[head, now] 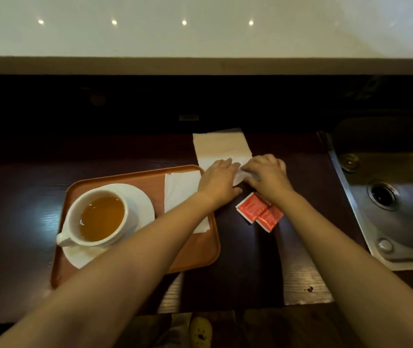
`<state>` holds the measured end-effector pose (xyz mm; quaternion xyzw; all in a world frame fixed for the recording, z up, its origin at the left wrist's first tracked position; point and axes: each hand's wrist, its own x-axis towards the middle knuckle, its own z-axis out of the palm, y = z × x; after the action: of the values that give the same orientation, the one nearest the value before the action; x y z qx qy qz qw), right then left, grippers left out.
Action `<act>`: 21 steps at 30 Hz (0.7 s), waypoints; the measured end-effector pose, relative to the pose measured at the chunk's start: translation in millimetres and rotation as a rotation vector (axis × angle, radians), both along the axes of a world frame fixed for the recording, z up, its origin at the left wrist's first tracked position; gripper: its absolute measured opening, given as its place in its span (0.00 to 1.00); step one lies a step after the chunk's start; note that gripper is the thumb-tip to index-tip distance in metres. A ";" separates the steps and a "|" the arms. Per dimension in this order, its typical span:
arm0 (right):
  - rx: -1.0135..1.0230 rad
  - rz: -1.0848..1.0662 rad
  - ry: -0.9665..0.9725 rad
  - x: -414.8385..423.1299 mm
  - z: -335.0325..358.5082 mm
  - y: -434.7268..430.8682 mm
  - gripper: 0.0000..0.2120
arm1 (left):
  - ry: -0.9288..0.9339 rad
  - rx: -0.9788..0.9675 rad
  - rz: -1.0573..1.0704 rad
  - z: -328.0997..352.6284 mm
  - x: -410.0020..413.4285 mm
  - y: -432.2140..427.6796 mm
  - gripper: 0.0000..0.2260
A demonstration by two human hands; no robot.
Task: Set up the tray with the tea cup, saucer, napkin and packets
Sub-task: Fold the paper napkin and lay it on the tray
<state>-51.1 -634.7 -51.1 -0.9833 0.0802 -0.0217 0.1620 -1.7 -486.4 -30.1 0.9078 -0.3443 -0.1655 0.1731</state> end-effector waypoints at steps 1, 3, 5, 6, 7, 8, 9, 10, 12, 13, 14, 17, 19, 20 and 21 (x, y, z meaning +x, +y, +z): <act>-0.012 -0.011 -0.040 1.9 0.1 0.6 0.12 | 0.013 0.021 -0.020 -2.7 6.1 -4.1 0.30; -0.026 -0.027 -0.087 3.4 -0.9 1.2 0.09 | -0.004 0.037 -0.027 -7.0 13.9 -7.7 0.28; -0.008 -0.050 -0.100 3.3 -1.0 2.2 0.08 | -0.068 0.022 -0.027 -8.6 17.7 -7.5 0.23; 0.049 -0.077 -0.104 3.2 0.0 1.9 0.08 | -0.095 -0.001 -0.030 -8.6 19.4 -6.9 0.19; 0.137 -0.113 -0.112 2.8 2.6 1.3 0.07 | -0.107 -0.030 -0.029 -8.7 21.1 -6.7 0.15; 0.246 -0.149 -0.120 2.1 5.8 0.6 0.07 | -0.104 -0.063 -0.020 -8.6 23.4 -5.9 0.13; 0.360 -0.175 -0.119 0.3 8.4 -1.0 0.07 | -0.084 -0.098 0.000 -8.0 25.9 -5.7 0.13; 0.462 -0.188 -0.102 -2.5 10.1 -3.4 0.07 | -0.048 -0.130 0.028 -6.7 28.8 -5.7 0.14; 0.577 -0.190 -0.008 -9.9 12.0 -9.1 0.14 | 0.064 -0.184 0.074 -3.9 35.3 -6.5 0.15; 0.588 -0.190 0.047 -11.7 12.2 -11.7 0.18 | 0.125 -0.201 0.078 -2.1 38.6 -6.8 0.15; 0.579 -0.194 0.076 -12.0 11.9 -14.1 0.19 | 0.179 -0.201 0.061 0.0 41.2 -7.2 0.15; 0.593 -0.226 0.009 -3.5 10.8 -16.0 0.13 | 0.236 -0.111 -0.041 4.7 50.2 -9.1 0.18; 0.703 -0.276 0.003 4.9 14.1 -13.8 0.11 | 0.228 -0.144 -0.006 6.2 53.5 -9.6 0.19; 0.740 -0.302 0.020 8.5 15.0 -13.1 0.11 | 0.221 -0.235 0.064 7.5 53.1 -9.0 0.20; 0.735 -0.324 0.037 11.6 14.5 -13.1 0.11 | 0.200 -0.359 0.146 9.2 50.9 -7.8 0.20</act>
<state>-39.5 -647.8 -36.6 -0.8347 0.2394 0.0008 0.4959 49.2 -494.3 -20.9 0.8641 -0.2829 -0.1777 0.3766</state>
